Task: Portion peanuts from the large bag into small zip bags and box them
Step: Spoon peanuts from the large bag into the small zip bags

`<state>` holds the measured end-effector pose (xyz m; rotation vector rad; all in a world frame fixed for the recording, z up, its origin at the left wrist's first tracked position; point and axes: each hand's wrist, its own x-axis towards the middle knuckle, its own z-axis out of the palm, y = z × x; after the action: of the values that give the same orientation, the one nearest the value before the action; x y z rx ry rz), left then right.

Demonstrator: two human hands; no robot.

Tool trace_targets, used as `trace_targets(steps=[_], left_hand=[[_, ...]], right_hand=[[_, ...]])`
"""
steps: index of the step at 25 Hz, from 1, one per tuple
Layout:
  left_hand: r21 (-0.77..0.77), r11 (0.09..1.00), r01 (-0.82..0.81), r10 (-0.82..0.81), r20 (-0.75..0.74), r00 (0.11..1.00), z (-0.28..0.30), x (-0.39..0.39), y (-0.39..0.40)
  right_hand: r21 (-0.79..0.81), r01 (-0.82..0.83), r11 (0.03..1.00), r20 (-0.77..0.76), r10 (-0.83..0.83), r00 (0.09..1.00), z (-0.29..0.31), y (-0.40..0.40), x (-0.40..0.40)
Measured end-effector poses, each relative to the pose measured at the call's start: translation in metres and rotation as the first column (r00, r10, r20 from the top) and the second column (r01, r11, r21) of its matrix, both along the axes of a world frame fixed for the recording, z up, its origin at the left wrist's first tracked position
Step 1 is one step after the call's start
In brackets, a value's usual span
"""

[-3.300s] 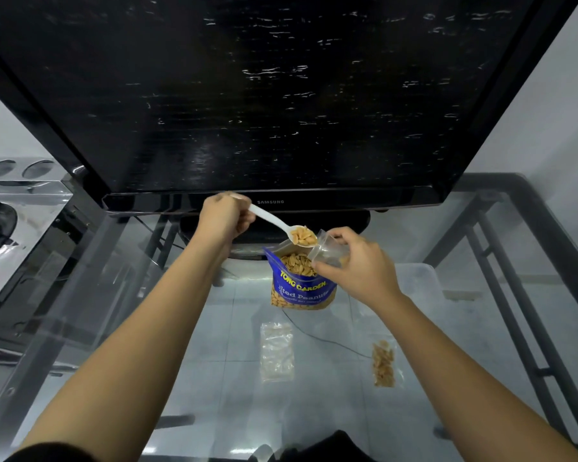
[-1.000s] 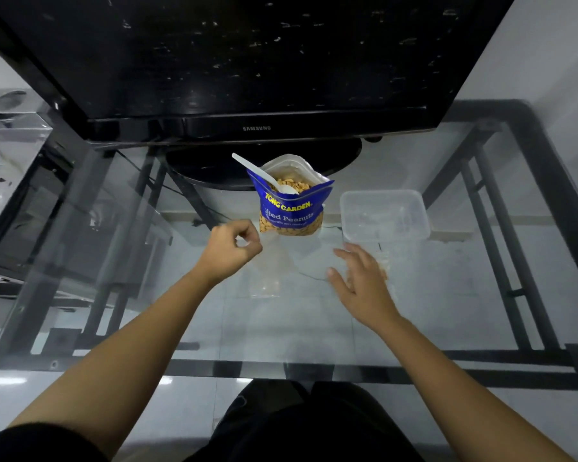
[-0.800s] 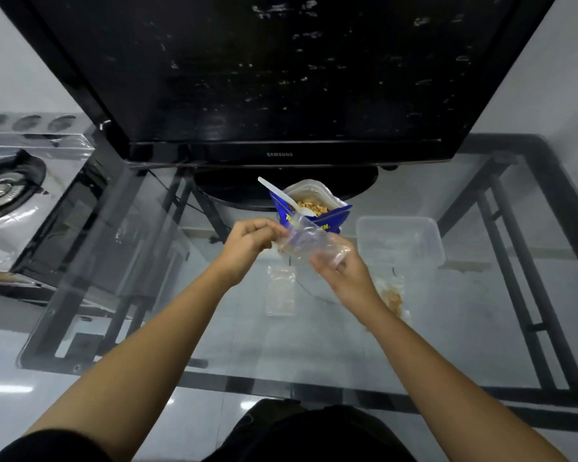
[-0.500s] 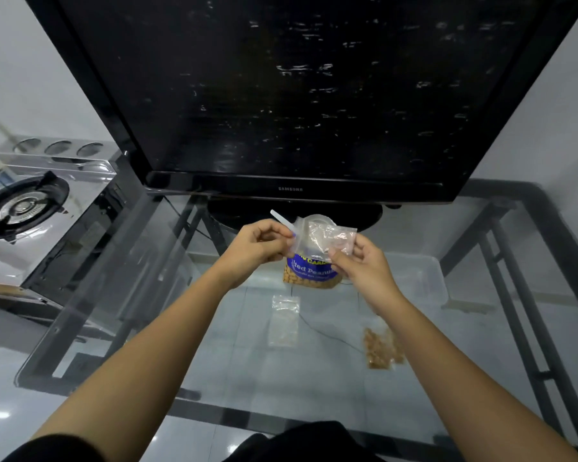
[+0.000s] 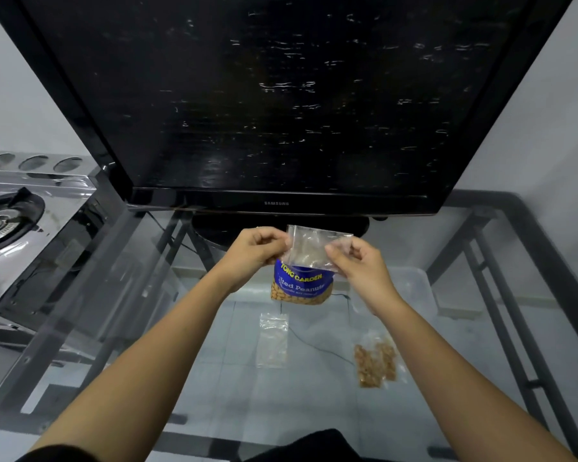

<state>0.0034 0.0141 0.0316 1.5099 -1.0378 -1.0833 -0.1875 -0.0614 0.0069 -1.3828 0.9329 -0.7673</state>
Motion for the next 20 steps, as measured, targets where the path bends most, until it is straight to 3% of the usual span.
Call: trace_targets(steps=[4,7,9,11,13,15,17,20], left_hand=[[-0.003,0.999,-0.051,0.051,0.221,0.974,-0.002,0.009,-0.014],[0.011,0.998,-0.067,0.063,0.242,0.968,-0.004,0.009,-0.018],[0.015,0.998,-0.064,0.058,0.252,0.966,-0.004,0.007,-0.019],[0.013,0.995,-0.098,0.091,0.258,0.962,-0.007,0.008,-0.021],[0.020,0.993,-0.118,0.109,0.240,0.965,-0.008,0.010,-0.022],[0.031,0.996,-0.081,0.073,0.214,0.974,-0.006,0.008,-0.023],[0.035,0.999,-0.023,0.016,0.182,0.983,-0.003,0.005,-0.023],[0.044,0.999,0.020,-0.027,0.182,0.983,0.000,0.001,-0.025]], right_hand=[[0.047,-0.049,0.998,-0.055,0.051,0.997,0.005,-0.013,-0.003],[0.143,-0.118,0.983,-0.050,0.126,0.991,0.007,-0.018,-0.008],[0.122,-0.068,0.990,-0.095,0.080,0.992,0.005,-0.021,-0.008],[-0.024,0.127,0.992,-0.192,-0.129,0.973,0.005,-0.020,-0.007],[-0.355,0.185,0.916,-0.227,-0.276,0.934,0.011,-0.015,-0.006],[-0.577,-0.069,0.814,-0.332,-0.156,0.930,0.020,-0.008,-0.001],[-0.595,-0.330,0.732,-0.519,-0.037,0.854,0.025,-0.005,0.008],[-0.623,-0.373,0.687,-0.567,-0.068,0.821,0.022,-0.006,0.015]])
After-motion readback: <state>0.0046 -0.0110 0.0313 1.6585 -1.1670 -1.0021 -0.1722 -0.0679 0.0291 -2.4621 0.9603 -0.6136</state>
